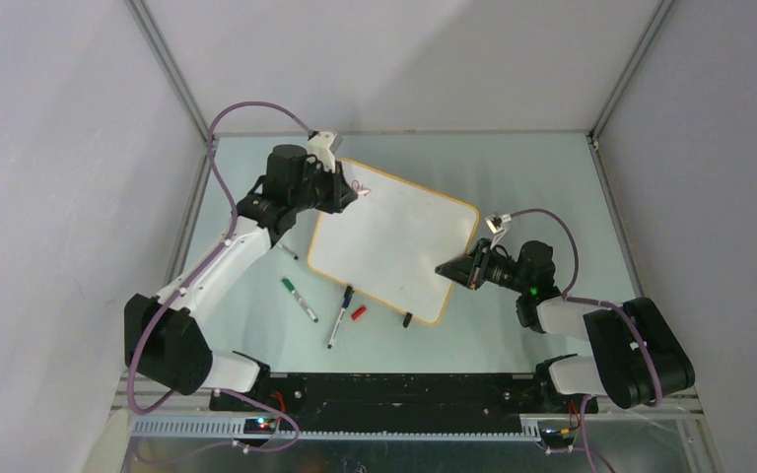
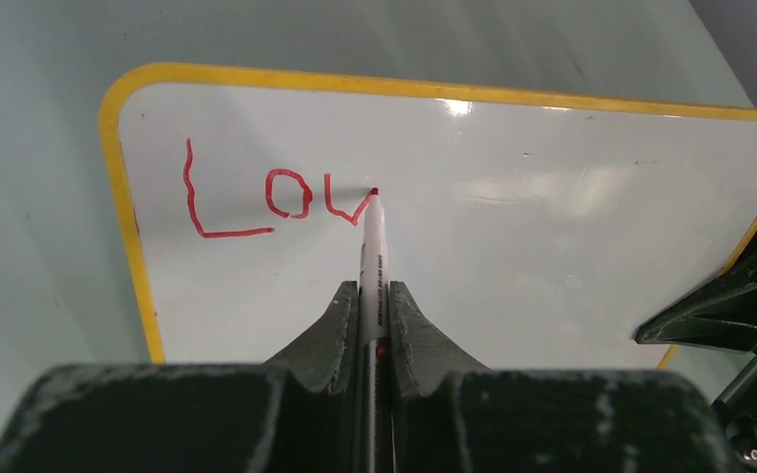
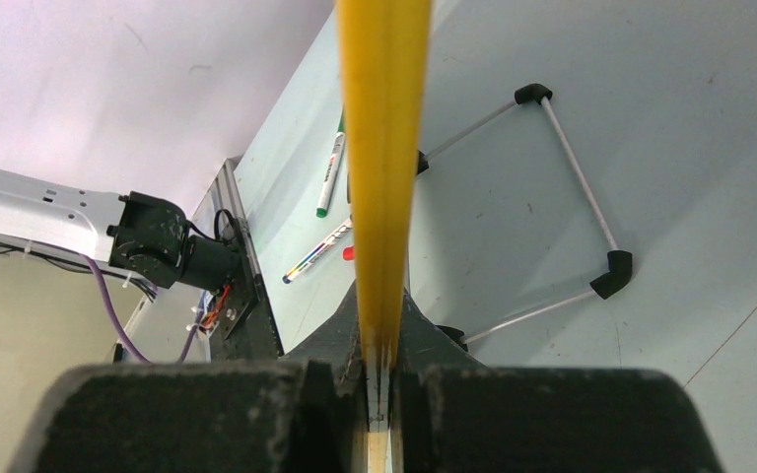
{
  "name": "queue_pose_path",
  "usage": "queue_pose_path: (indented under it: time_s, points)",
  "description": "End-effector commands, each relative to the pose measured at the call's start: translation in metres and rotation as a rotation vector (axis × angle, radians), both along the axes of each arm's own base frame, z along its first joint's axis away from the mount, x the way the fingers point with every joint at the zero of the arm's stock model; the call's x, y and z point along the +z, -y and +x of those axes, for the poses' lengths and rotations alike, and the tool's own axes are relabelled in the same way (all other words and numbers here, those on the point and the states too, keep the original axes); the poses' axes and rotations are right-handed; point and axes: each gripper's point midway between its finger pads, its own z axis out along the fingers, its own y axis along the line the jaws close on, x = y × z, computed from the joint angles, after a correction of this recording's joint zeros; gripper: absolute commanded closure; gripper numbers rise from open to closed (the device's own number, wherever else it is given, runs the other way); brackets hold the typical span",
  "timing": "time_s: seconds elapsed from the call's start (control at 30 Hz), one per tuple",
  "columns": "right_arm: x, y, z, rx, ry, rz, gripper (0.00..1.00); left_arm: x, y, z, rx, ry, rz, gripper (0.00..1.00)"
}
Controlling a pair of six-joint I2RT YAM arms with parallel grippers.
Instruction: Write a sentence on the whiteboard
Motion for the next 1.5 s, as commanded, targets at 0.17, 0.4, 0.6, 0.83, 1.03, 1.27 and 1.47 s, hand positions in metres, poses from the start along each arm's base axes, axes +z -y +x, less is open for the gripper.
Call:
queue_pose_path:
  time_s: [0.17, 0.4, 0.6, 0.83, 1.03, 1.27, 1.47]
  points:
    - [0.013, 0.001, 0.006, 0.0, 0.119, -0.012, 0.94, 0.026, 0.002, 0.01, 0.007, 0.059, -0.051, 1.0]
    - [0.013, 0.001, 0.006, 0.0, 0.119, -0.012, 0.94, 0.03, 0.002, 0.01, 0.007, 0.068, -0.06, 1.0]
    - [0.013, 0.001, 0.006, 0.001, 0.12, -0.012, 0.94, 0.036, 0.001, 0.007, 0.002, 0.08, -0.073, 1.0]
    - [0.013, 0.001, 0.006, 0.001, 0.12, -0.012, 0.94, 0.053, -0.003, -0.008, -0.011, 0.132, -0.093, 1.0]
    - [0.012, 0.001, 0.006, 0.0, 0.116, -0.01, 0.99, 0.065, -0.01, -0.022, -0.015, 0.195, -0.088, 1.0]
    - [0.011, -0.002, 0.005, 0.013, 0.105, -0.005, 1.0, 0.071, -0.018, -0.033, 0.008, 0.261, -0.049, 1.0]
    - [0.008, -0.008, 0.002, 0.034, 0.097, -0.008, 1.0, 0.066, -0.015, -0.041, 0.003, 0.301, 0.041, 1.0]
